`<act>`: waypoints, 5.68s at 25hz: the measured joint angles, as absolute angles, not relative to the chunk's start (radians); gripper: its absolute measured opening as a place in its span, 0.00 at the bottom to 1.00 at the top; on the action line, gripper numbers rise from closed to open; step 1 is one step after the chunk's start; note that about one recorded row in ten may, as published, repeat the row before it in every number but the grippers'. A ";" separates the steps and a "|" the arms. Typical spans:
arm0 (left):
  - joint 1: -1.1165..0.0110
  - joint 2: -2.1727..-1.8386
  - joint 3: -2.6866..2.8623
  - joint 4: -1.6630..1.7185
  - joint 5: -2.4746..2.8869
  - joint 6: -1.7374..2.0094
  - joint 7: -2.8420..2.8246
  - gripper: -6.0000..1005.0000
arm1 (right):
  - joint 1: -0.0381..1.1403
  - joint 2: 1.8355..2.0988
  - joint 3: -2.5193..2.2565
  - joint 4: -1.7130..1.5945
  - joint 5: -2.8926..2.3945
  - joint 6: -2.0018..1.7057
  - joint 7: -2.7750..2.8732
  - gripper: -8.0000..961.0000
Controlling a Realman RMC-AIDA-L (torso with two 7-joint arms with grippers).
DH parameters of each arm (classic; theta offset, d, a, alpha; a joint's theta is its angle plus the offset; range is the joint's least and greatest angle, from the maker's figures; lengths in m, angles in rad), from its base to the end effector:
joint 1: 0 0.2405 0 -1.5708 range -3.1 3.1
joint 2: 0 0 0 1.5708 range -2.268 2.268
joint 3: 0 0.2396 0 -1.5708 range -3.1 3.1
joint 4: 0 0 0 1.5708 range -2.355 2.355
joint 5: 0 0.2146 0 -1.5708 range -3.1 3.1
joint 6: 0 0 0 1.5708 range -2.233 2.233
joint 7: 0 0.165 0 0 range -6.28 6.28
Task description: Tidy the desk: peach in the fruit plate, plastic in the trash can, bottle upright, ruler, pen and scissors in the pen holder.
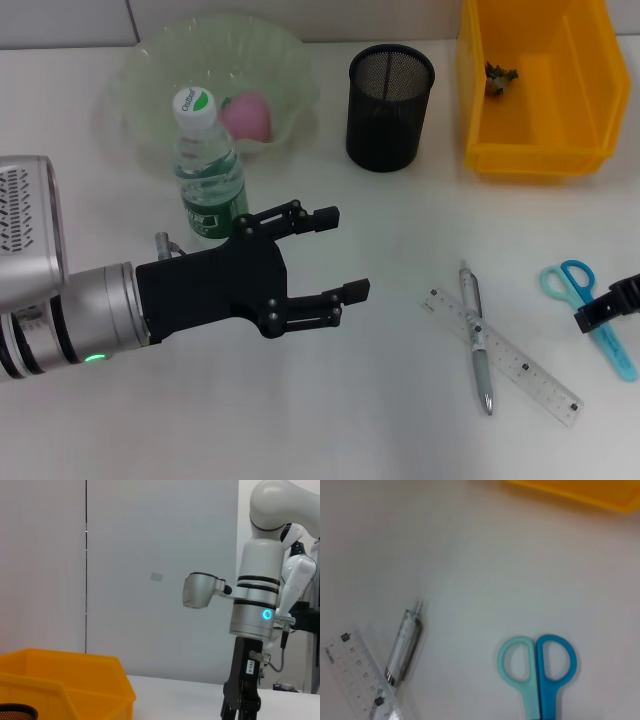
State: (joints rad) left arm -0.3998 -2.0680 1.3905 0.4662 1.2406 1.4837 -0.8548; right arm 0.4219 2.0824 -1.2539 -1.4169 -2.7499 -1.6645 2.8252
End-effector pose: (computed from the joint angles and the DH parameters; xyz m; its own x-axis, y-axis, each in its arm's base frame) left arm -0.2163 0.2824 -0.0706 0.7532 0.0293 0.6571 0.1977 -0.9629 -0.1837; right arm 0.2563 0.3172 0.0300 0.3259 -0.9432 0.0641 -0.7613 -0.3021 -0.5737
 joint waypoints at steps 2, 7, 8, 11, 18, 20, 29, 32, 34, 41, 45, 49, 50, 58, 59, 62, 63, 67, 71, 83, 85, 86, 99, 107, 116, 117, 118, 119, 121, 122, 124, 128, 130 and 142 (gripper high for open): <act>-0.400 -2.069 1.392 0.466 1.240 1.484 -0.854 0.80 | 0.426 2.083 -1.257 -1.408 -2.750 -1.656 2.823 0.84; -0.400 -2.069 1.393 0.466 1.240 1.484 -0.854 0.80 | 0.427 2.083 -1.259 -1.393 -2.747 -1.647 2.823 0.79; -0.400 -2.069 1.393 0.466 1.240 1.484 -0.854 0.80 | 0.429 2.083 -1.259 -1.388 -2.747 -1.647 2.823 0.77; -0.402 -2.069 1.393 0.466 1.239 1.484 -0.854 0.80 | 0.433 2.084 -1.262 -1.372 -2.746 -1.640 2.822 0.71; -0.403 -2.069 1.395 0.466 1.239 1.487 -0.853 0.80 | 0.433 2.085 -1.274 -1.364 -2.746 -1.628 2.821 0.60; -0.403 -2.069 1.396 0.466 1.239 1.489 -0.853 0.80 | 0.434 2.085 -1.276 -1.358 -2.746 -1.624 2.821 0.58; -0.402 -2.069 1.402 0.466 1.241 1.491 -0.853 0.80 | 0.436 2.085 -1.277 -1.348 -2.746 -1.617 2.820 0.43; -0.403 -2.068 1.402 0.466 1.241 1.491 -0.853 0.80 | 0.437 2.085 -1.281 -1.338 -2.746 -1.607 2.820 0.43; -0.404 -2.068 1.402 0.467 1.242 1.492 -0.853 0.80 | 0.438 2.085 -1.284 -1.335 -2.746 -1.606 2.818 0.41; -0.406 -2.068 1.402 0.468 1.244 1.493 -0.853 0.80 | 0.436 2.085 -1.286 -1.334 -2.744 -1.602 2.808 0.31; -0.407 -2.068 1.402 0.468 1.245 1.493 -0.853 0.80 | 0.436 2.083 -1.285 -1.331 -2.743 -1.599 2.800 0.25; -0.404 -2.068 1.402 0.474 1.244 1.493 -0.853 0.80 | 0.423 2.083 -1.281 -1.360 -2.723 -1.600 2.791 0.22; -0.404 -2.068 1.402 0.474 1.244 1.493 -0.853 0.80 | 0.414 2.083 -1.278 -1.381 -2.705 -1.602 2.786 0.21; -0.401 -2.068 1.403 0.473 1.244 1.493 -0.853 0.80 | 0.314 2.086 -1.151 -1.645 -2.528 -1.570 2.694 0.21; -0.401 -2.068 1.403 0.472 1.244 1.493 -0.853 0.80 | 0.300 2.086 -1.121 -1.666 -2.470 -1.541 2.659 0.21; -0.402 -2.068 1.404 0.468 1.244 1.491 -0.853 0.80 | 0.257 2.087 -1.042 -1.642 -2.194 -1.392 2.475 0.21; -0.403 -2.068 1.405 0.467 1.244 1.490 -0.853 0.80 | 0.246 2.085 -1.027 -1.604 -2.069 -1.330 2.377 0.21; -0.404 -2.068 1.413 0.466 1.244 1.486 -0.853 0.80 | 0.261 2.080 -1.010 -1.307 -1.568 -1.178 1.871 0.21; -0.405 -2.068 1.415 0.466 1.244 1.484 -0.854 0.80 | 0.399 2.080 -0.988 -0.862 -1.201 -1.202 1.234 0.21; -0.409 -2.068 1.417 0.466 1.254 1.479 -0.860 0.79 | 0.694 2.088 -0.988 -0.336 -1.135 -1.065 0.729 0.23; -0.412 -2.069 1.417 0.466 1.256 1.479 -0.857 0.79 | 0.709 2.088 -0.988 -0.317 -1.129 -1.052 0.727 0.23; -0.412 -2.069 1.417 0.466 1.256 1.479 -0.857 0.79 | 0.718 2.089 -0.992 -0.301 -1.102 -1.041 0.726 0.24; -0.405 -2.069 1.417 0.466 1.256 1.479 -0.853 0.79 | 0.734 2.089 -0.991 -0.242 -1.067 -1.021 0.737 0.26; -0.406 -2.069 1.417 0.466 1.256 1.479 -0.853 0.79 | 0.738 2.089 -0.998 -0.232 -1.067 -1.000 0.758 0.28; -0.405 -2.067 1.416 0.471 1.256 1.480 -0.857 0.79 | 0.694 2.085 -1.003 -0.300 -1.079 -1.106 0.897 0.50; -0.403 -2.067 1.415 0.471 1.256 1.481 -0.858 0.79 | 0.669 2.083 -1.006 -0.347 -1.097 -1.132 0.973 0.52; -0.403 -2.067 1.415 0.471 1.256 1.481 -0.858 0.79 | 0.637 2.080 -1.009 -0.409 -1.127 -1.153 1.066 0.55; -0.403 -2.067 1.415 0.471 1.256 1.481 -0.858 0.79 | 0.603 2.080 -1.013 -0.483 -1.167 -1.168 1.167 0.57; -0.396 -2.065 1.411 0.473 1.256 1.485 -0.861 0.79 | 0.527 2.079 -1.014 -0.680 -1.288 -1.202 1.412 0.62; -0.396 -2.065 1.411 0.473 1.256 1.485 -0.861 0.79 | 0.491 2.079 -1.013 -0.791 -1.370 -1.224 1.543 0.65; -0.393 -2.063 1.411 0.471 1.256 1.486 -0.863 0.79 | 0.451 2.079 -1.006 -0.990 -1.551 -1.281 1.781 0.73; -0.377 -2.055 1.411 0.472 1.256 1.486 -0.871 0.79 | 0.482 2.071 -0.969 -1.301 -2.037 -1.527 2.228 0.82; -0.371 -2.052 1.414 0.476 1.257 1.487 -0.877 0.79 | 0.538 2.063 -0.966 -1.363 -2.227 -1.676 2.338 0.83; -0.369 -2.050 1.406 0.477 1.286 1.482 -0.895 0.79 | 0.660 2.077 -1.150 -1.276 -2.505 -1.746 2.397 0.85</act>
